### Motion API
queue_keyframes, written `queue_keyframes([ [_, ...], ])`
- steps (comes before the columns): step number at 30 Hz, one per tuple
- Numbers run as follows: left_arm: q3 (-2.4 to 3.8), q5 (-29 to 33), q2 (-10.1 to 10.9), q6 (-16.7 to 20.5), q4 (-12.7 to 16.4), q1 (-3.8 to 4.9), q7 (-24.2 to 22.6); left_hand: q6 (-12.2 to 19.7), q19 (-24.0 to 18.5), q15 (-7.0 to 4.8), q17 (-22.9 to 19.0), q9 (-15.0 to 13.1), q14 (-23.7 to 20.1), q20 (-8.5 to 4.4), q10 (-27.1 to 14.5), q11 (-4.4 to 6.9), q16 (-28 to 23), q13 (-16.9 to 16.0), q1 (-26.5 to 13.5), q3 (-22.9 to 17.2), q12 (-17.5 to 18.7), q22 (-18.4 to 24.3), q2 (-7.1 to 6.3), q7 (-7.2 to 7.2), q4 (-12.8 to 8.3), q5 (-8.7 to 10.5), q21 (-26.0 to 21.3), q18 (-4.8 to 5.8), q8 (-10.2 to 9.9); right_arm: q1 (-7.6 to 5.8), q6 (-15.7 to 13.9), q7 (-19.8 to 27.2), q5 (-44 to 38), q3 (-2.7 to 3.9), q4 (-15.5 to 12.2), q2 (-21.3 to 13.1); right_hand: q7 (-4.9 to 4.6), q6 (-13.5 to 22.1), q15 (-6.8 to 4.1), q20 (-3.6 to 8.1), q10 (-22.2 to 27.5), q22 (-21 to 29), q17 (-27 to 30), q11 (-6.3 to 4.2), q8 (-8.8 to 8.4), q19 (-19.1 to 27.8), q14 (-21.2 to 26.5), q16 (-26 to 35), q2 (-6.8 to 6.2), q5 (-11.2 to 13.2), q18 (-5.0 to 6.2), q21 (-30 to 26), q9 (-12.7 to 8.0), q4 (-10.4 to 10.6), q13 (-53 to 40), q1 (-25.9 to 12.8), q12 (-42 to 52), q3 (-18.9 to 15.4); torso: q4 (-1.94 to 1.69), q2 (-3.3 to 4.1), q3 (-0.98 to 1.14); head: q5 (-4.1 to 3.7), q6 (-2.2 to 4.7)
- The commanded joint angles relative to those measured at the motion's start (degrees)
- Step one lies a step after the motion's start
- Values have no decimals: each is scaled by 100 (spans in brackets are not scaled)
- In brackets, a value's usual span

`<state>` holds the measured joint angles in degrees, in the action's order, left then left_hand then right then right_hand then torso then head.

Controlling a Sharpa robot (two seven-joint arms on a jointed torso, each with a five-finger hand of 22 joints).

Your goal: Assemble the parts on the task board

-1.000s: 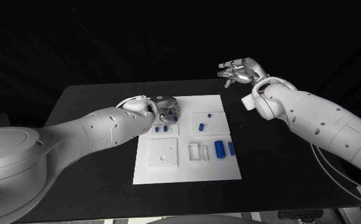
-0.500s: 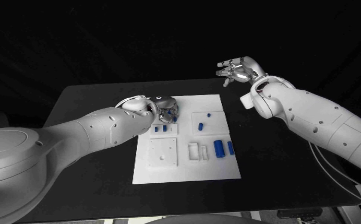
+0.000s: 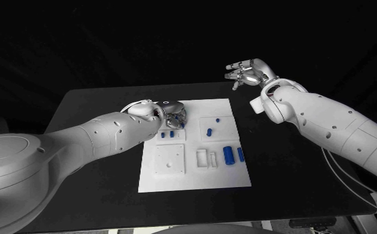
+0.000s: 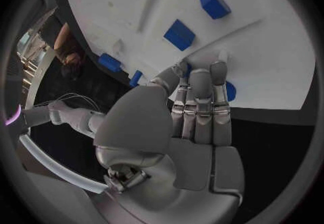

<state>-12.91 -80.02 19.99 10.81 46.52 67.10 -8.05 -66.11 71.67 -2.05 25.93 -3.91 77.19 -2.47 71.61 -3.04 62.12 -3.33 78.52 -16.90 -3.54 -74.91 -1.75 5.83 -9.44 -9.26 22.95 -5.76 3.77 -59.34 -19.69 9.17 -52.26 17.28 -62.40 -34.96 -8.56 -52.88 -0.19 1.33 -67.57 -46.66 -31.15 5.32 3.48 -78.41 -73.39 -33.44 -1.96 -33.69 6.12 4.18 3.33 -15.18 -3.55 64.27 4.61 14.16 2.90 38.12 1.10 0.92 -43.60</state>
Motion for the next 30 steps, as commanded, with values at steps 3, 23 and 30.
queue_keyframes([
  [3,-4,19,-7,-43,-7,-12,-48,-95,8,-1,1,-6,60,-54,81,18,27,-5,1,75,19,-112,84,-22,-5,1,29,-55,-15,-3,16,16,-25,4,-8,3,-27,-32,25,-13,43,4,5,5,-10,-21,-10,-15,-23,-26,66,6,8,15,9,-9,-28,14,-2,0,-2,4,7],
  [23,90,467,186,320,167,-4,-121,-258,89,-63,19,-9,185,-119,204,72,25,-6,4,212,19,-104,201,-60,-27,-27,57,-17,-14,-4,31,23,-27,3,31,19,-27,-32,25,-13,43,4,5,5,-10,-21,-10,-15,-23,-26,66,6,8,15,9,-9,-28,14,-15,-3,1,-5,24],
  [30,315,702,303,324,328,13,-97,-258,96,-65,21,-8,194,-123,202,72,18,-6,2,218,19,-103,206,-60,-31,-31,54,-13,-15,-3,36,25,-27,3,59,11,-27,-32,25,-13,43,4,5,5,-10,-21,-10,-15,-23,-26,66,6,8,15,9,-9,-28,14,-10,-1,2,12,54],
])
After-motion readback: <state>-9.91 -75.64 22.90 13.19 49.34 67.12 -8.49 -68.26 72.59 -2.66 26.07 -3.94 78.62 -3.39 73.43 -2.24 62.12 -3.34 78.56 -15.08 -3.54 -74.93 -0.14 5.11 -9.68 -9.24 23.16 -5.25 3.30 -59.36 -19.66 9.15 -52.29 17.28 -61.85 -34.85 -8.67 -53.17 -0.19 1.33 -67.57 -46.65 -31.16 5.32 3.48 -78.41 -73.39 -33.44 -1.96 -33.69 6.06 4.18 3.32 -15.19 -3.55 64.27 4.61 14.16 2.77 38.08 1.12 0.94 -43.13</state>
